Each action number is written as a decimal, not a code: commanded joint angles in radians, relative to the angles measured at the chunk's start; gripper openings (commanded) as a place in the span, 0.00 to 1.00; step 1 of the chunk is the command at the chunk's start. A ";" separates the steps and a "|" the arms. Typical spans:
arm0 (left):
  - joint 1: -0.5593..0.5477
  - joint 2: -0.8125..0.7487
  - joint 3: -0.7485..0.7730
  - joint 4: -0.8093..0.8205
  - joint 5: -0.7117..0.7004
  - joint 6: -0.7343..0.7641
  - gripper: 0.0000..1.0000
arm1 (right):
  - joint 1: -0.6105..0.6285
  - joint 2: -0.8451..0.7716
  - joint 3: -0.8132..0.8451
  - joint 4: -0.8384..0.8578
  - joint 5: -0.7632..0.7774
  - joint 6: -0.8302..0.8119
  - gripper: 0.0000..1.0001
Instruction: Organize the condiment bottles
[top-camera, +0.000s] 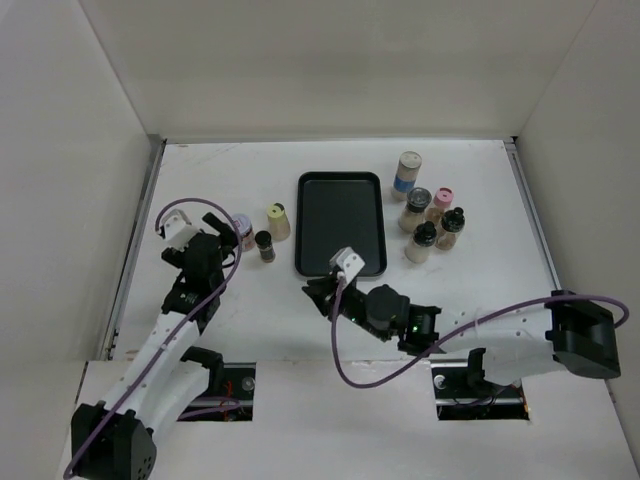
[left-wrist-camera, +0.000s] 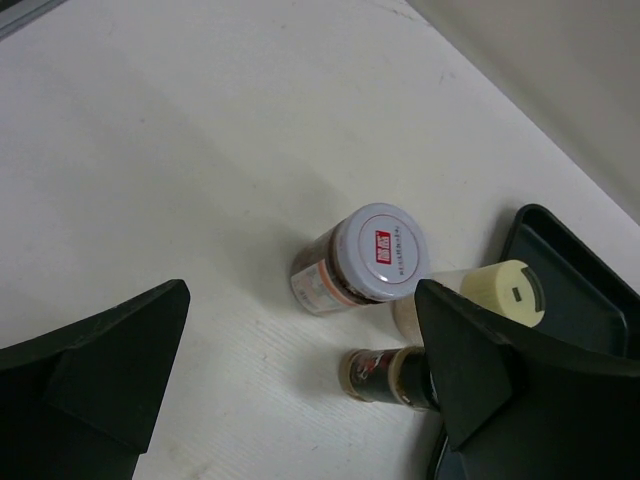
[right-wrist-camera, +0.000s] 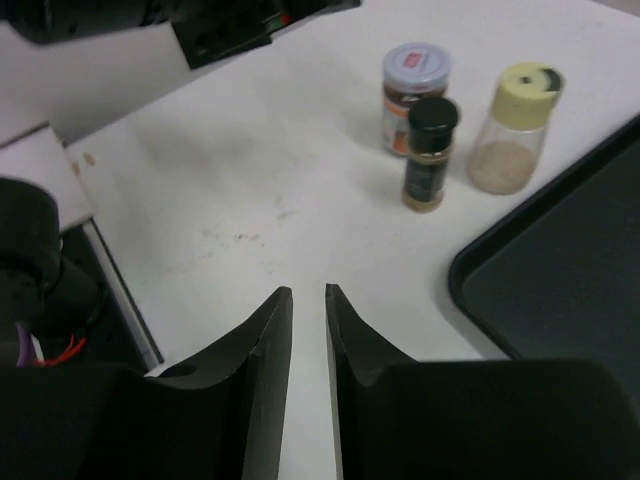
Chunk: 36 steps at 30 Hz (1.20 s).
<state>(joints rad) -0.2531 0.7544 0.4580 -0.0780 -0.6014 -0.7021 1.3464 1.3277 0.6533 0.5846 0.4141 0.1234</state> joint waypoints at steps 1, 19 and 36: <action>-0.021 0.055 0.037 0.173 -0.006 0.062 0.95 | -0.058 -0.108 -0.035 0.073 0.028 0.091 0.26; -0.104 0.542 0.308 0.119 -0.044 0.182 0.87 | -0.137 -0.062 -0.035 0.077 -0.110 0.153 0.90; -0.058 0.677 0.338 0.198 -0.072 0.184 0.40 | -0.142 -0.065 -0.046 0.087 -0.143 0.171 1.00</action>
<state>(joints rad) -0.3237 1.4921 0.7681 0.0628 -0.6395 -0.5228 1.1995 1.2671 0.5900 0.6136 0.2893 0.2810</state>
